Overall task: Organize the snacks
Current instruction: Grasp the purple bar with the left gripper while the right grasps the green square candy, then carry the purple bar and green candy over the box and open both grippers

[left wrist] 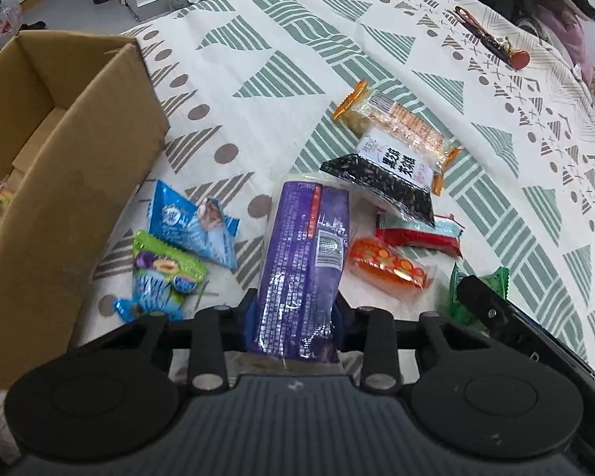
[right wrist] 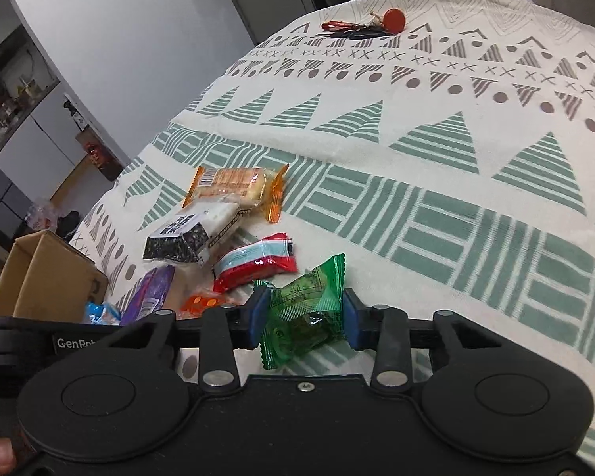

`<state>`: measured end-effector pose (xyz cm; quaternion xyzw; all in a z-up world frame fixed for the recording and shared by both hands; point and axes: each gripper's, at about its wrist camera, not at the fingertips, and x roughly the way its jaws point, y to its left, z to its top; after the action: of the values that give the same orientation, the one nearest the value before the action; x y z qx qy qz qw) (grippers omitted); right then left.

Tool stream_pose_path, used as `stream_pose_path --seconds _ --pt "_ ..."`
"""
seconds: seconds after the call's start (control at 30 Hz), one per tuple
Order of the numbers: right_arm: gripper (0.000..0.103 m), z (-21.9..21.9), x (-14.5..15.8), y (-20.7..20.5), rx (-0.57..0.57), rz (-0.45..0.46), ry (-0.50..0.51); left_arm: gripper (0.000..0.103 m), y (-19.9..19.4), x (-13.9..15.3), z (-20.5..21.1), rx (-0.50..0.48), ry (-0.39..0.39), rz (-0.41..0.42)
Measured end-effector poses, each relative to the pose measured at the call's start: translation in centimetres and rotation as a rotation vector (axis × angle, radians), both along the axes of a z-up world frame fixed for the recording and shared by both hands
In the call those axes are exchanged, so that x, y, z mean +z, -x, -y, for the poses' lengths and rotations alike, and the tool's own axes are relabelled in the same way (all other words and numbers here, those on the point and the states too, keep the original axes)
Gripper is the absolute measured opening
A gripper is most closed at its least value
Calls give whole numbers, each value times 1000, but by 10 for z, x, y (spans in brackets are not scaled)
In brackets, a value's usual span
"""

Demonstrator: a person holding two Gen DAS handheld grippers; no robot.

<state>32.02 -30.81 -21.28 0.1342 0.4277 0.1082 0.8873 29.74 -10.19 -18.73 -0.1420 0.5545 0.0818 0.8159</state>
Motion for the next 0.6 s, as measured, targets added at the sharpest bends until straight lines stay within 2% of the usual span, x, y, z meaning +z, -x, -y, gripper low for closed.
stream_pose_path --seconds 0.6 --pt "36 -26 53 58 -8 98 -14 31 64 54 -27 29 67 127"
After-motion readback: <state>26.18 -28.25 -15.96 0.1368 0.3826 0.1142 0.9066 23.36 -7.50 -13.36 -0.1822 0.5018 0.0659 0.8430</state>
